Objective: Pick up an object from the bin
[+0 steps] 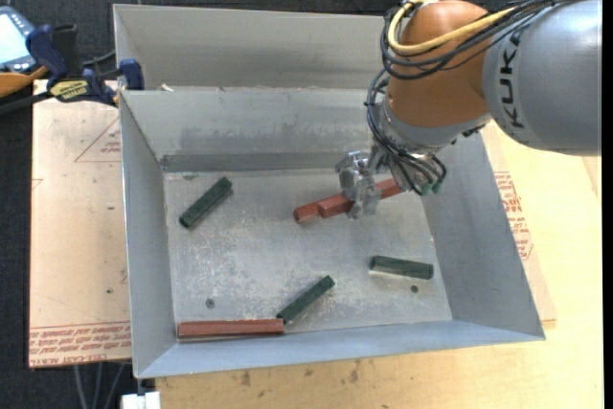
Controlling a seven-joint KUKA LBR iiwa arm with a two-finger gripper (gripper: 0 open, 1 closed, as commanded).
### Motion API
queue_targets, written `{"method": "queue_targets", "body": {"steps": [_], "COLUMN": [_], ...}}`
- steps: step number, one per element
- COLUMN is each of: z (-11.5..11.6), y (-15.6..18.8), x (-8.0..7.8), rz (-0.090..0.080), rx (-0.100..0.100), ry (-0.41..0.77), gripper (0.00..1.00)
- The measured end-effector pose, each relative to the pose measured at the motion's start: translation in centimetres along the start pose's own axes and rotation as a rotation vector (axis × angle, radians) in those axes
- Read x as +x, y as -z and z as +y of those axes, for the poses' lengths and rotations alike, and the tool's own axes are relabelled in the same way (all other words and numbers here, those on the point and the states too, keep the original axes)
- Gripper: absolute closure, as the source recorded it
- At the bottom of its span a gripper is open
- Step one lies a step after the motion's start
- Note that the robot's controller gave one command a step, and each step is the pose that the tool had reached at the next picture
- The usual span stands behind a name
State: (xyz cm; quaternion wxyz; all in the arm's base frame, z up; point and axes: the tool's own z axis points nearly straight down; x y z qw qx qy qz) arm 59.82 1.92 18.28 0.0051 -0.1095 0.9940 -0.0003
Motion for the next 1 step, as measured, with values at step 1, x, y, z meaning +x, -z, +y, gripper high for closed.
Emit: {"method": "queue_targets", "body": {"steps": [1], "z": [0.66], "y": [7.75], "x": [1.18], "rz": [-0.001], "rx": [0.000], "ry": [0.047], "gripper": [1.00]}}
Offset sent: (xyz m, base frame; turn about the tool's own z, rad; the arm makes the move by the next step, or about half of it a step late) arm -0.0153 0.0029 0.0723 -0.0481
